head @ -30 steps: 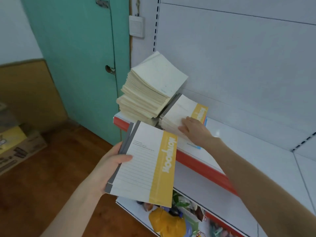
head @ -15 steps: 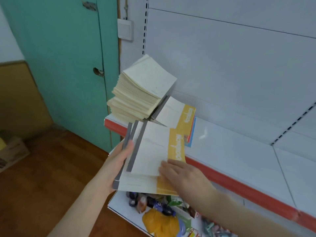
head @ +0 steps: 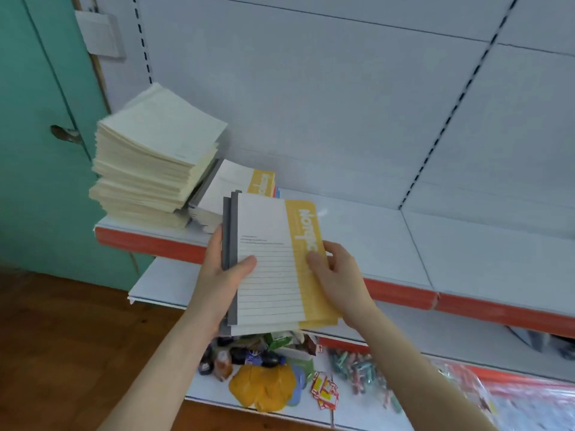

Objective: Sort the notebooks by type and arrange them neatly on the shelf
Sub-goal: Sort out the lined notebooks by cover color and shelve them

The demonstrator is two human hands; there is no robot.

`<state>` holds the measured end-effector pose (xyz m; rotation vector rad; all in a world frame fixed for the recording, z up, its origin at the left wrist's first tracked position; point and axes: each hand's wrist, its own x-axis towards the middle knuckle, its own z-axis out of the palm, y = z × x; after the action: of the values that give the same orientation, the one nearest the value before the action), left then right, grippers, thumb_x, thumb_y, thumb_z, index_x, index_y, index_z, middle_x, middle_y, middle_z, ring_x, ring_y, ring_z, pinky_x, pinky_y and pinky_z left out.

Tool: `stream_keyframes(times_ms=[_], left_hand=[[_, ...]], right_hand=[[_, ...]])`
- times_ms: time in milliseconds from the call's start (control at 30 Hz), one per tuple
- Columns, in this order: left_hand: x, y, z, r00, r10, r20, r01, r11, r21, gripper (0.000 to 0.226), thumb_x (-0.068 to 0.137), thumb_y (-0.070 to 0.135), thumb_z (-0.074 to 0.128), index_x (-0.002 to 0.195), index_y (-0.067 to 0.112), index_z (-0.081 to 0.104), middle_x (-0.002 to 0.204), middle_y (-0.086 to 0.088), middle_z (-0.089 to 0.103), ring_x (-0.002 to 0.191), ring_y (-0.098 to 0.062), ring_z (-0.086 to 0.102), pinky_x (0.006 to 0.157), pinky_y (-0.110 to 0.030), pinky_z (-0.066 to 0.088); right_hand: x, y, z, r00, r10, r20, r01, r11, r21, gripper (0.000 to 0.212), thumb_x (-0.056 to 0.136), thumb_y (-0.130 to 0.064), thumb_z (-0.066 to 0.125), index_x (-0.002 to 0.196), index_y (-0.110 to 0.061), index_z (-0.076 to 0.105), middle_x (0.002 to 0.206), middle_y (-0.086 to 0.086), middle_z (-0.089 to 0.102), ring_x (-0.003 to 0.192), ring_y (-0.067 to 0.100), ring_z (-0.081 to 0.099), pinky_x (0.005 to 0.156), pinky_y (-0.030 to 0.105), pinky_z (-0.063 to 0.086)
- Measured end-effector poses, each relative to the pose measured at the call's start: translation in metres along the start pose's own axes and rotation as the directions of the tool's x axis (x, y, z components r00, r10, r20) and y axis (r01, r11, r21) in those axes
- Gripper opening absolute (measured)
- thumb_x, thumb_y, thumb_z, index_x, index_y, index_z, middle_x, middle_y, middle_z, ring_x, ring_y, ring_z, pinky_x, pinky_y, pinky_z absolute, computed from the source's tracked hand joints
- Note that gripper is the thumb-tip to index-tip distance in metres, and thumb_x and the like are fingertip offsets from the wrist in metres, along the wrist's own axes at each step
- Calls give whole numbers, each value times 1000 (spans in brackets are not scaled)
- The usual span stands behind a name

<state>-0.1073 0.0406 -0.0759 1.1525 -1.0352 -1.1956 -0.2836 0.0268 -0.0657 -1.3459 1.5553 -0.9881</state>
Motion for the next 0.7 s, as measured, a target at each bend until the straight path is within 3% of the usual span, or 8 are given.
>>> stream_keyframes(times_ms=[133,200,267,333,500,600,700], left_hand=[[-4,-8,80,995,35,95,-37,999,16,57,92,10,54,137,37,35,116,18,59,91,10,59,63,-7,47],[-6,-15,129,988,41,148,-45,999,19,59,92,12,54,140,38,31,118,21,56,94,12,57,75,-12,49],[-10,-24,187,977,38,208,-40,999,10,60,92,13,54,142,36,29,126,13,55,106,0,56,88,-25,48],[-16,-31,248,964,38,263,-39,999,-1,59,93,13,52,142,36,29,125,10,56,107,-5,57,81,-23,47],[-40,-40,394,907,5,420,0,1000,-11,48,95,13,48,133,39,36,108,18,59,93,2,58,64,-16,45],[-47,-46,473,867,-17,497,12,1000,15,50,95,12,48,137,36,35,112,16,59,96,-1,58,69,-20,45],[-47,-58,545,827,-7,562,-27,998,52,42,93,9,49,126,34,43,111,12,60,98,-5,59,70,-21,45]], right_hand=[[-7,21,-75,994,13,-113,-6,998,61,32,93,-24,52,123,-15,50,91,-1,66,72,10,64,53,17,51],[-10,35,-124,986,19,-164,-7,997,71,25,93,-21,53,118,-16,52,85,-2,66,67,9,63,51,17,51],[-15,52,-179,975,21,-223,-7,998,61,22,93,-20,53,115,-16,53,85,-3,66,68,9,63,52,18,51],[-20,69,-237,958,30,-285,-14,998,58,20,93,-20,53,114,-17,54,85,-4,66,70,8,64,53,18,51],[-45,108,-372,903,76,-423,-57,997,57,15,94,-19,52,109,-18,54,86,-1,67,73,15,66,65,31,57],[-55,130,-442,850,117,-513,-96,993,67,18,93,-19,53,111,-17,54,84,-4,66,71,12,66,61,26,56],[-59,154,-501,794,147,-590,-127,989,75,15,93,-20,53,108,-19,54,80,-9,63,67,6,63,54,18,50]])
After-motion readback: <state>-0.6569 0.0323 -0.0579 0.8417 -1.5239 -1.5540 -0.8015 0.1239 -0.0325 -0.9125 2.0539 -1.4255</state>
